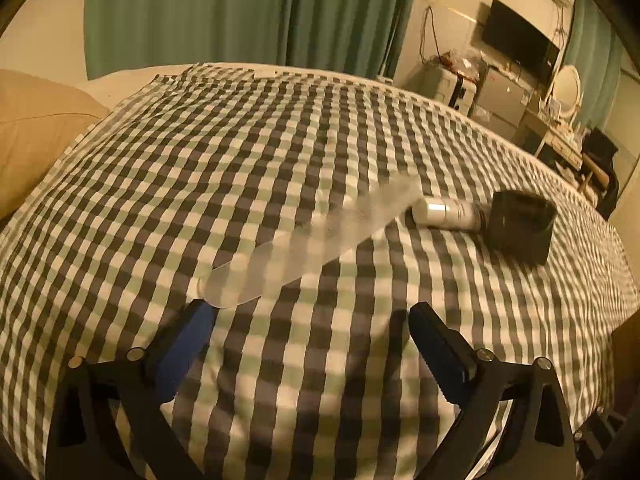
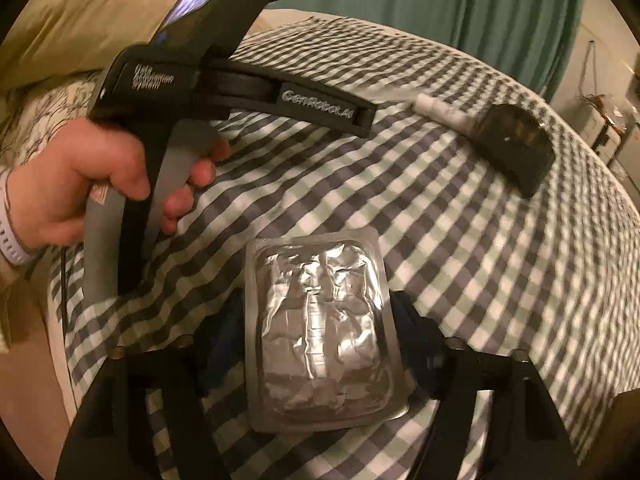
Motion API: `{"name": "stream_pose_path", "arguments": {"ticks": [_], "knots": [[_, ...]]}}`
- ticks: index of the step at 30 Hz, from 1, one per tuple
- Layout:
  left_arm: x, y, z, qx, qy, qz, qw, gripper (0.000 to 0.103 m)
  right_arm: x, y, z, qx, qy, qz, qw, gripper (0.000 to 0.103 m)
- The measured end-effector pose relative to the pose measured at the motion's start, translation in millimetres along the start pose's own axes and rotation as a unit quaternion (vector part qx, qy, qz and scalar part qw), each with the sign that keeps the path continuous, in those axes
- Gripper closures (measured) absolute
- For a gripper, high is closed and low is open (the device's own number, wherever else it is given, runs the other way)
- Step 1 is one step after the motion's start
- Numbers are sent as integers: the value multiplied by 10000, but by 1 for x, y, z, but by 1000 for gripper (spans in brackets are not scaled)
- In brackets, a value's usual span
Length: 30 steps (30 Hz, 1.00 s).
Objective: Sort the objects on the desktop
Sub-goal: 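Grasp the clear comb with left tool while right tool grasps silver blister pack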
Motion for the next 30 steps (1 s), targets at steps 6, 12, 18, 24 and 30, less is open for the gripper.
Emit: {"name": "stream_pose_path", "arguments": {"ticks": [6,12,18,24,30], "knots": [[19,-1,-17,-80,-328,-58,9994,2,11,-13,0,-360,-167,258,9989,34],[4,6,-42,-883,-746,-66,9933,0,18,-35,2,-1000,-172,200,9946,34],[-25,22,-39,-707,-50,722,9949,69,6,-55,-7,-1378,-164,396,9895,34],[-9,-7,-23,-1439,261,688,9868,76,7,-72,-7,-1711,-206,565,9834,34],[23,-17,11,-1382,804,685,9848,78,27,-81,-6,-1985,-352,584,9777,34]]}}
Point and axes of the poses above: each gripper's, at about its wrist camera, not at the fingertips, and x roughly against the way its jaws point, y to its left, z to its underside, the point moved 1 cm from there along -x, roughly the way its jaws point, and after that the axes turned 7 degrees about -y, right-handed, at the moved point
